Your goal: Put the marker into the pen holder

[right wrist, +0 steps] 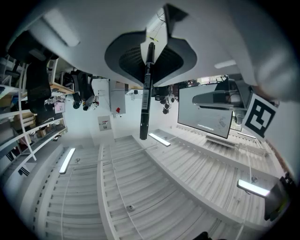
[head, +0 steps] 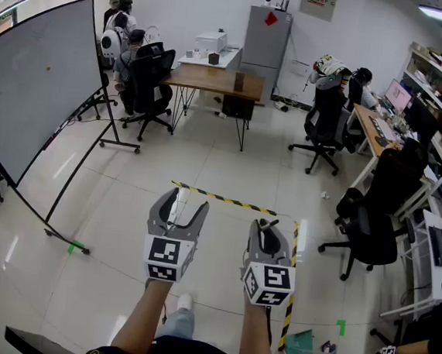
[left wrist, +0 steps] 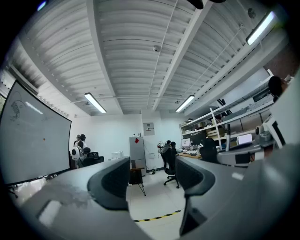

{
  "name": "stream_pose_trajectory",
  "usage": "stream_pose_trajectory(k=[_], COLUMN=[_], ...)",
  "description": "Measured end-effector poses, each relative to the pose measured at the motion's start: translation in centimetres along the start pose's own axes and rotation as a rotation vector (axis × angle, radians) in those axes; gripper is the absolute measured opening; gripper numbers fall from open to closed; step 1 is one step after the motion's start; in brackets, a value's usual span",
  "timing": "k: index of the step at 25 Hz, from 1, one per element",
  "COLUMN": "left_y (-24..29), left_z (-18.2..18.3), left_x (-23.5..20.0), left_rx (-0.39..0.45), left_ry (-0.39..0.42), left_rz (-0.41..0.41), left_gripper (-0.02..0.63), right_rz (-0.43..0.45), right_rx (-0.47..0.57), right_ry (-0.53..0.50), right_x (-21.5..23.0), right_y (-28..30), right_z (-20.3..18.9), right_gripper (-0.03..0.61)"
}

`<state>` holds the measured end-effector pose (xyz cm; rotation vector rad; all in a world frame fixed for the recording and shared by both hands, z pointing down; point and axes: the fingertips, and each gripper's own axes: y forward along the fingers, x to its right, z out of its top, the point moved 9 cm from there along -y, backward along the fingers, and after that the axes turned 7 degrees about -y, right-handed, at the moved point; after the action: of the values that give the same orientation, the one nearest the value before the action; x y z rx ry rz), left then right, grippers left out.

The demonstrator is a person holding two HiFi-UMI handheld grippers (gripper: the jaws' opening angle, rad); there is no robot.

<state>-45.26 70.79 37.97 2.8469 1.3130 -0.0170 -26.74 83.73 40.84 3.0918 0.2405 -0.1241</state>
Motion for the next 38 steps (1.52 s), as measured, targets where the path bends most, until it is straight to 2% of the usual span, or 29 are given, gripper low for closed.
stream_pose_trajectory(k=[6,12,18,22,26,31,35,38], left_y=[6.6,14.8,20.6,24.0,27.7,34.5,40.4,44.7], left_z=[-2.1,-0.6,0.3,-0.2,-0.5,-0.6,0.3,0.8], left_x=[-3.8,-10.2,-14.9,-17.0,-18.4,-19.7,-20.2,-20.3], left_rx=[-0.027,-0.007,0.006,-0.009,-0.016,-0.007,0.024,0.038], left_ry=[-0.029,-0.018,-0.031,-0.037,-0.037,-0.031,-0.042,-0.022], left_rz=[-0.005,-0.023,-0.015,-0.023,-0.004,0.024,0.066,0.086], left_gripper=[0.302,0.302,0.302,0.302,0.308,0.342,0.359,0.360], right_rz=[0.009,0.012,-0.011,-0.011,0.030,0.090,0.126,0.145], right_rx=[0.029,0.053,0.048,0.045,0.050,0.068,0.099,0.119], right_ry=[0.068,0.037,-0.010,0.004,0.018,0.028,0.021,0.009], right_x=[1.9,1.6,2.5,3.3,4.4,7.7,11.8,14.7], right_y=[8.4,18.2,24.8,29.4,34.1,41.6,47.7,51.2], right_z=[0.7,3.2,4.4,4.1,3.6,3.3,5.0,5.5], right_gripper=[0.049,0.049,0.049,0.049,0.049,0.049,0.049,0.049])
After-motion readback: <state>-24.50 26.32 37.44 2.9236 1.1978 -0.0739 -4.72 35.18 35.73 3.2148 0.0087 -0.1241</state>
